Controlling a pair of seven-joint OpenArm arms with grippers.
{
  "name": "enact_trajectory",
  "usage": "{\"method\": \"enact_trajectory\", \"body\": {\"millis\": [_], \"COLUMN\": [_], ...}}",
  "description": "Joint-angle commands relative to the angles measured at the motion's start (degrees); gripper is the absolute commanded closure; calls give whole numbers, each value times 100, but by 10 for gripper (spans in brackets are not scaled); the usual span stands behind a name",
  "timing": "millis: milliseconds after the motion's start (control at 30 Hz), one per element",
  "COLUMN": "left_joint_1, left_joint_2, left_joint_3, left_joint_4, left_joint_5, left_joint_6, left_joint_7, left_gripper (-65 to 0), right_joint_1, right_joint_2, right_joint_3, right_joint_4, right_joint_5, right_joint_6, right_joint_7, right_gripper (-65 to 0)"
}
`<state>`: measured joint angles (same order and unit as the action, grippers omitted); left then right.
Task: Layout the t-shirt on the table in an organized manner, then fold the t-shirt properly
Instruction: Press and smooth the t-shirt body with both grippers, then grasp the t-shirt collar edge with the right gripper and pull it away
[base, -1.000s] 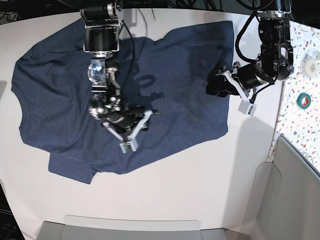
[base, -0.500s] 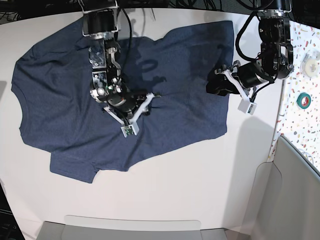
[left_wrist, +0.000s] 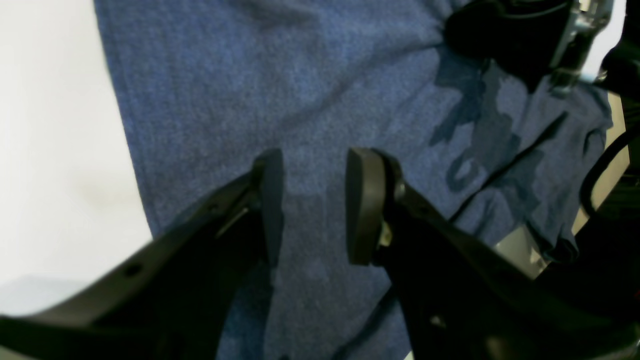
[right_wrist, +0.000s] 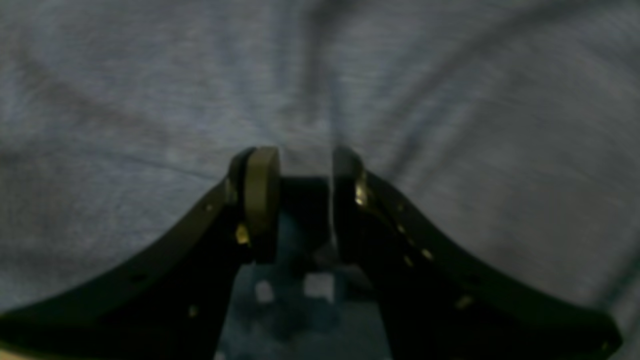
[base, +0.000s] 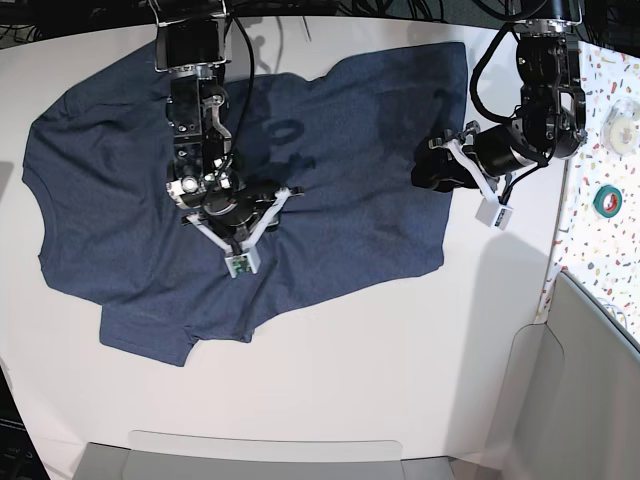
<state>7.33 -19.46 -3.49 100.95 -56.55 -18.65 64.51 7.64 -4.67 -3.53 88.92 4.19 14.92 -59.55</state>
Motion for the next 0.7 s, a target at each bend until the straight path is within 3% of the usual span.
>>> {"method": "enact_trajectory", "body": {"millis": [0,100,200,400,533,667], "left_joint_1": [-34,-26,-17,89,89,97], "left_joint_2": [-62,-62,-71,-71,-71,-80], "left_joint_3": [-43,-43,-43,-43,-43,-34], "left_joint_4": [108,108,108,108,108,99], "left_joint_5": [-107,-107,-107,-107,-107,-107], "left_joint_6": [-38,-38,-38,-38,-38,-38], "left_joint_7": [-64,-64,-64,-55,-55,-55], "left_gripper": [-198,-198,-198,-198,-198,-198], "right_joint_1": [190,172,40,-1181,-2210,-3072], "right_joint_2": [-153,-329,-373,-180,155,234], "right_joint_3": [111,577,1105,2845,3988,4920], "right_joint_4": [281,668,1222,2505,2593,2584], "right_joint_5": [8,228,869,3533,5239,6232], "right_joint_6": [-10,-10,-10,16,7,-10], "right_joint_7": [131,52,-362,-915,-915,-915], "right_gripper": [-191,-217,-301,-477,-490,-490]}}
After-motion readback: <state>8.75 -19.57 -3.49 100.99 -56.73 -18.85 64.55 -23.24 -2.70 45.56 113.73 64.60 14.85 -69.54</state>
